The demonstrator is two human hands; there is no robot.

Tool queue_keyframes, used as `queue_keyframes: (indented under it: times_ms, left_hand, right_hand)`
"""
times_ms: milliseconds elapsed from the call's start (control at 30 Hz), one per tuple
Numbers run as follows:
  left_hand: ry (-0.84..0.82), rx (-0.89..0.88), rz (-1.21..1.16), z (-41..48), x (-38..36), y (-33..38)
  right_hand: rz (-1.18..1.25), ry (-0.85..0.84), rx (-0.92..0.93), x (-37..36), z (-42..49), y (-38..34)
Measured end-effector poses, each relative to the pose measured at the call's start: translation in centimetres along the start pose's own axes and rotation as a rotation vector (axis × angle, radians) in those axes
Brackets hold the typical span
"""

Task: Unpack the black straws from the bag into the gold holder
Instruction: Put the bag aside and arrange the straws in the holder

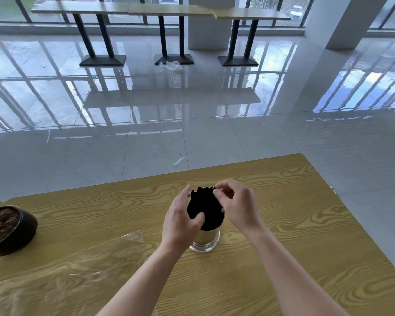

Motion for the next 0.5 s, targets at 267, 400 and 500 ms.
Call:
queue_keyframes:
  times_ms: [267, 400, 500]
  left_hand:
    - [0.086, -0.046, 0.073, 1.6, 1.1, 1.8]
    - [0.068, -0.044, 0.082, 2.0, 1.1, 1.7]
    - [0.070, -0.049, 0.080, 1.7, 1.0, 1.4]
  right_hand:
    - [-0.366, -0.169, 0.056, -1.1, 3.6, -2.3]
    - [-0.485, -0.276, -0.021, -1.9, 4.6, -2.1]
    - [-0.492, -0.324, -0.045, -2.3, 4.8, -2.2]
Point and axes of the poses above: each hand's wrist, its own z-axis towards the middle knuckle, its own x-axis out of the back of the hand, y = z × x, the point moved 8 cm from there along z, towards the middle knuckle, and after that the axes turned 15 degrees about -y, right-handed, at the moved point
